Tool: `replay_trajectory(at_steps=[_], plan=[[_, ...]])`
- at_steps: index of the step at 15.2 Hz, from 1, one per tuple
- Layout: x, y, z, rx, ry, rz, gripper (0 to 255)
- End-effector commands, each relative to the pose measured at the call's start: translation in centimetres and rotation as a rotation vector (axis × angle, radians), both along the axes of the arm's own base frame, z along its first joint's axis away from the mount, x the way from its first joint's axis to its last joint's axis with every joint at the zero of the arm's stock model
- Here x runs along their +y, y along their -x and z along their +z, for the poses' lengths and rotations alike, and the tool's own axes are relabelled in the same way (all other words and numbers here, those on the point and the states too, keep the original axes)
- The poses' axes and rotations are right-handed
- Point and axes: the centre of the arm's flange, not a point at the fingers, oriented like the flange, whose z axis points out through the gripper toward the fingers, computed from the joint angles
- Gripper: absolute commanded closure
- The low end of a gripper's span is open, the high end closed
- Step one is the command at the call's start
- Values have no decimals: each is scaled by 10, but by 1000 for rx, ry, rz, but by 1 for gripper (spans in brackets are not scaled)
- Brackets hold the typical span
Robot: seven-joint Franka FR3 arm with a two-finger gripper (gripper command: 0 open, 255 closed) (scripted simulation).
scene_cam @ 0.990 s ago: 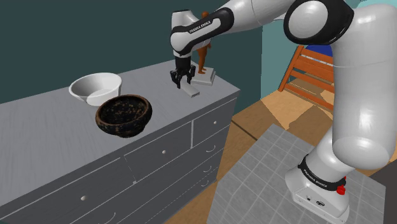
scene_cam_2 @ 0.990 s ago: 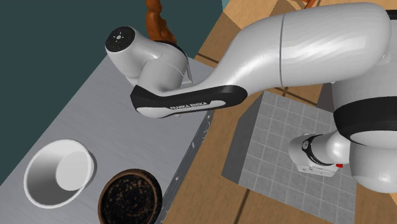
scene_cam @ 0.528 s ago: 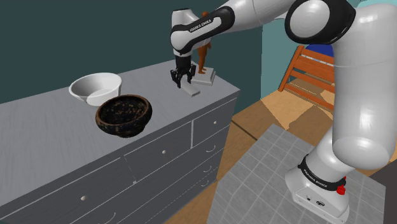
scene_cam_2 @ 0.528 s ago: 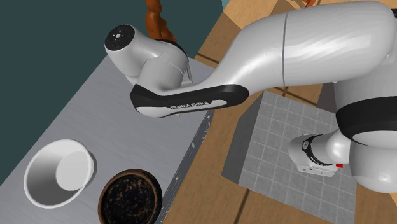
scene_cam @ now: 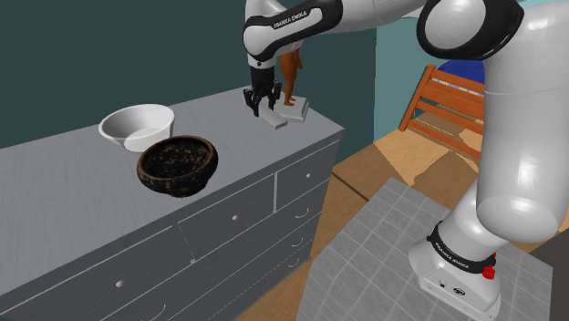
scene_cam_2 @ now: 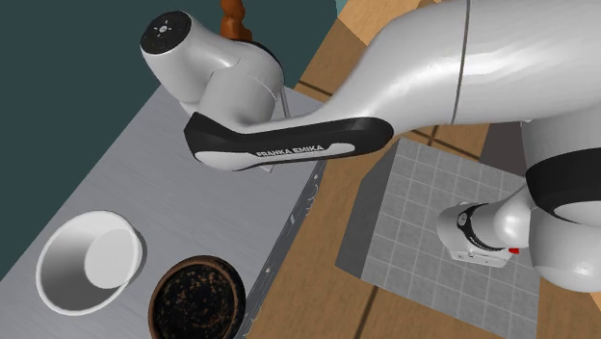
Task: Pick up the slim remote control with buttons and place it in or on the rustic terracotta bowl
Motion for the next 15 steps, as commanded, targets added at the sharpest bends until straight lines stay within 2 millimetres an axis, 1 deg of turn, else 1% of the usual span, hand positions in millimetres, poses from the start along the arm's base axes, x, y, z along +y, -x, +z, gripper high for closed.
replay_trajectory(at_steps=[1, 15], plan=[[0, 0, 11, 0, 0, 0, 255], [0, 0, 85, 0, 0, 0, 255]])
